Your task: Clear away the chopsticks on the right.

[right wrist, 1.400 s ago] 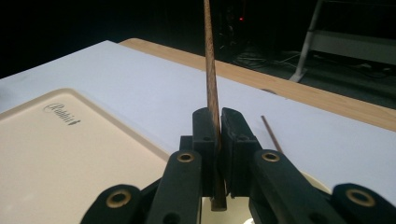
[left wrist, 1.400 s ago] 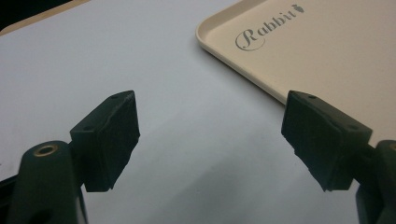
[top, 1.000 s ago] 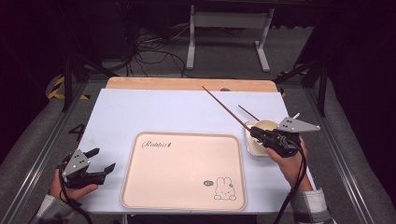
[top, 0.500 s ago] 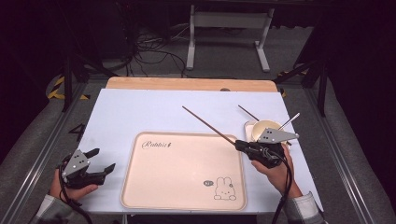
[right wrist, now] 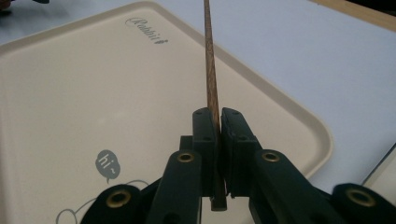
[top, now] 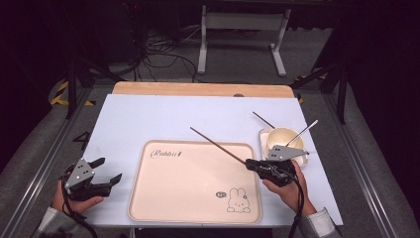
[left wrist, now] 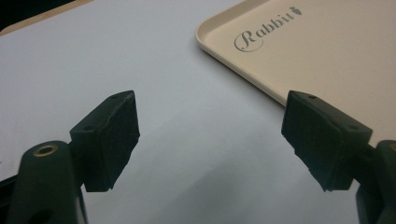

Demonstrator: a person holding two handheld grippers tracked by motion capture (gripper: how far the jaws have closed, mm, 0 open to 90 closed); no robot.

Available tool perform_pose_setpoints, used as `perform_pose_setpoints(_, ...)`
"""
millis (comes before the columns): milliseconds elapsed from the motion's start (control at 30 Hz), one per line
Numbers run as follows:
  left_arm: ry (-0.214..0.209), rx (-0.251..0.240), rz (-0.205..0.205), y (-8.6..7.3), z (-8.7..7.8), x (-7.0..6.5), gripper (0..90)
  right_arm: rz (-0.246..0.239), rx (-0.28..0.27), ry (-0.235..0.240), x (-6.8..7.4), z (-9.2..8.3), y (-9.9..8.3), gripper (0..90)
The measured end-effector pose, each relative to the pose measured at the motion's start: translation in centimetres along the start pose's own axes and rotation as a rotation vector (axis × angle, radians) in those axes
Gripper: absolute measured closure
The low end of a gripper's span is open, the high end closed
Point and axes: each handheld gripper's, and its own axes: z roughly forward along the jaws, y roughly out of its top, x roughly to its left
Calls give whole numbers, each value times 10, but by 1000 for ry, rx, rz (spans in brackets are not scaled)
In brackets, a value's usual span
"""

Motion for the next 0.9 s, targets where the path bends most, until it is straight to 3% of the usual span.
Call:
perform_pose_setpoints(600,-6,9,8,0,1,-1,198,-1,117,-6,10,17,-28,855)
perform_pose_setpoints(900,-8,9,9,0,1,-1,198,15,138,-6,10,20,-36,854)
